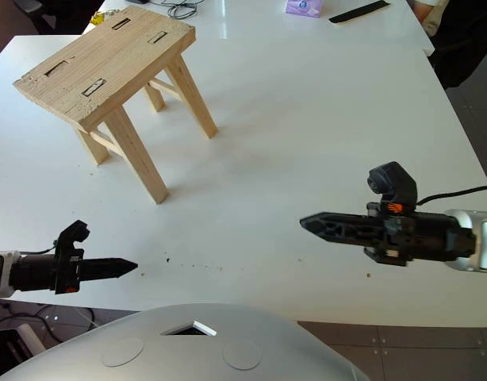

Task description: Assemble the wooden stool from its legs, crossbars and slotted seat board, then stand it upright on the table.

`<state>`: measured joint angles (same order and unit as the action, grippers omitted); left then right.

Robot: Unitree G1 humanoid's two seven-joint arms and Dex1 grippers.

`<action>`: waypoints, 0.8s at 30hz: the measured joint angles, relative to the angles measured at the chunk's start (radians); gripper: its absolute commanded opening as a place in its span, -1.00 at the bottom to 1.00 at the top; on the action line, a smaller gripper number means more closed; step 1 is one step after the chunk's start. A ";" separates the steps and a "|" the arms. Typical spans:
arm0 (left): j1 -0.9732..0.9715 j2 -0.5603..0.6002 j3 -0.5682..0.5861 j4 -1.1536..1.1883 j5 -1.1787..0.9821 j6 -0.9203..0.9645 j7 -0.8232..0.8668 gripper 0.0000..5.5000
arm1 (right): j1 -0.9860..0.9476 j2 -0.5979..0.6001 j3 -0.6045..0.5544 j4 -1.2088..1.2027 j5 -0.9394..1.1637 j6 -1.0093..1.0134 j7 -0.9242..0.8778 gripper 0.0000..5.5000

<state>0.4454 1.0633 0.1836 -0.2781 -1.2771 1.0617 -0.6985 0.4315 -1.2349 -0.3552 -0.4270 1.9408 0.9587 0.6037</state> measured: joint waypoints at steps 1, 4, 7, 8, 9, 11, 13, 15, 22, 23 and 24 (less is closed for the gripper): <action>0.004 -0.033 -0.006 -0.012 0.062 -0.081 -0.006 0.43 | -0.003 0.063 0.001 -0.017 -0.042 -0.059 -0.074 -0.41; 0.008 -0.128 -0.038 -0.039 0.239 -0.303 -0.007 0.43 | -0.017 0.254 0.026 -0.059 -0.236 -0.216 -0.249 -0.41; -0.002 -0.230 -0.070 -0.023 0.422 -0.512 0.039 0.43 | -0.019 0.423 0.111 -0.087 -0.511 -0.348 -0.375 -0.41; -0.005 -0.263 -0.075 -0.011 0.475 -0.566 0.064 0.43 | -0.019 0.467 0.139 -0.089 -0.592 -0.379 -0.404 -0.41; -0.010 -0.300 -0.077 0.009 0.528 -0.624 0.094 0.43 | -0.019 0.508 0.172 -0.089 -0.680 -0.414 -0.432 -0.41; -0.023 -0.352 -0.080 0.042 0.603 -0.702 0.142 0.43 | -0.021 0.560 0.224 -0.081 -0.818 -0.468 -0.465 -0.41; -0.051 -0.417 -0.092 0.090 0.694 -0.787 0.206 0.43 | -0.030 0.617 0.285 -0.052 -0.986 -0.541 -0.500 -0.41; -0.087 -0.485 -0.104 0.142 0.774 -0.859 0.272 0.43 | -0.054 0.664 0.338 0.003 -1.149 -0.618 -0.525 -0.41; -0.330 -0.723 -0.148 0.460 1.038 -1.161 0.481 0.44 | -0.206 0.882 0.428 0.396 -1.580 -0.934 -0.564 -0.21; -0.348 -0.731 -0.148 0.489 1.054 -1.185 0.488 0.44 | -0.220 0.897 0.424 0.426 -1.594 -0.956 -0.563 -0.13; -0.378 -0.748 -0.147 0.534 1.074 -1.215 0.505 0.44 | -0.245 0.920 0.420 0.469 -1.613 -0.984 -0.560 -0.06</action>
<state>0.0677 0.3150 0.0370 0.2555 -0.2027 -0.1536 -0.1932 0.1861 -0.3147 0.0650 0.0421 0.3281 -0.0257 0.0434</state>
